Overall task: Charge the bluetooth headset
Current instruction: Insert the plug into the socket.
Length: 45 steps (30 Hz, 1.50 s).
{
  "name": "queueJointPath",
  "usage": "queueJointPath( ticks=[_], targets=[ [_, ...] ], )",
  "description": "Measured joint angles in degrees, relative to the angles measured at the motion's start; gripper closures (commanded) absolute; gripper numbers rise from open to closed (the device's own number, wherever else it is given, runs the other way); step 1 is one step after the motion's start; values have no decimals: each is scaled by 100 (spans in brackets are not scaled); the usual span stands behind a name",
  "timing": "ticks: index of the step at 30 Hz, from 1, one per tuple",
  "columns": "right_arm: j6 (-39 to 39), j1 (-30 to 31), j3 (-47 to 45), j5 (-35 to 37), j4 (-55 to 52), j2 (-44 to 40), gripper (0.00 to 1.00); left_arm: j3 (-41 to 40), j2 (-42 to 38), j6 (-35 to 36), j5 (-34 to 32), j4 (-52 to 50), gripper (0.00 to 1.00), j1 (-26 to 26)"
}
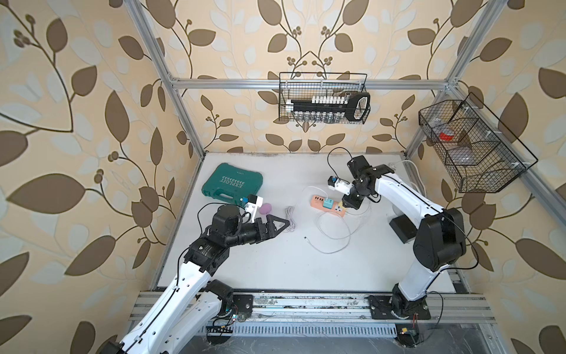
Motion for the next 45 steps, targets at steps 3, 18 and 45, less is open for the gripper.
queueJointPath(
  ticks=[3,18,45],
  targets=[
    [-304,-68,0,-149,0,0,77,0,111,28,55,13,2,13],
    [-1075,-26,407,120,31,715,78,-79,203,55,348,284,2,234],
    [-1322,107,101,214,540,796,78,-284,199,-37,664,479,3,494]
  ],
)
